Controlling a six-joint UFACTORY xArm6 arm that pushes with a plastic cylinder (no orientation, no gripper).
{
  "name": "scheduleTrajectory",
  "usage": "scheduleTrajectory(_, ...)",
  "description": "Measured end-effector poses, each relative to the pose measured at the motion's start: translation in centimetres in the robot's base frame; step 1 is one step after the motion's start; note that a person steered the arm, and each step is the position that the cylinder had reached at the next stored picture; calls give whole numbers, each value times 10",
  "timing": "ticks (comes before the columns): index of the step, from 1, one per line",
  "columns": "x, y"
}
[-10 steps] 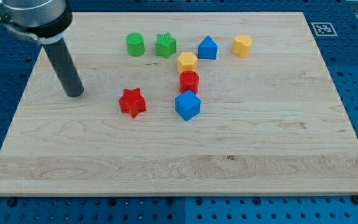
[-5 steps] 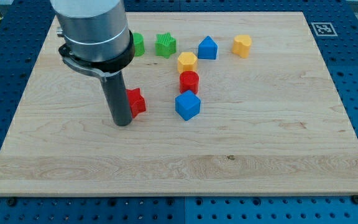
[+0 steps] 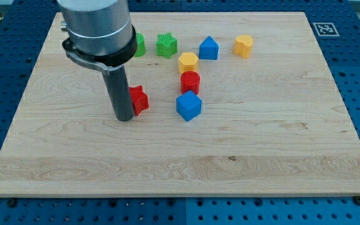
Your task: Move the red star to the left of the red circle
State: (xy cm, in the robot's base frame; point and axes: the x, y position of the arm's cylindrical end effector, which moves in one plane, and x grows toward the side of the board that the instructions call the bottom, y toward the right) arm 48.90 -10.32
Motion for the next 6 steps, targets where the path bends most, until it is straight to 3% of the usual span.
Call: scheduleTrajectory(6, -15, 2)
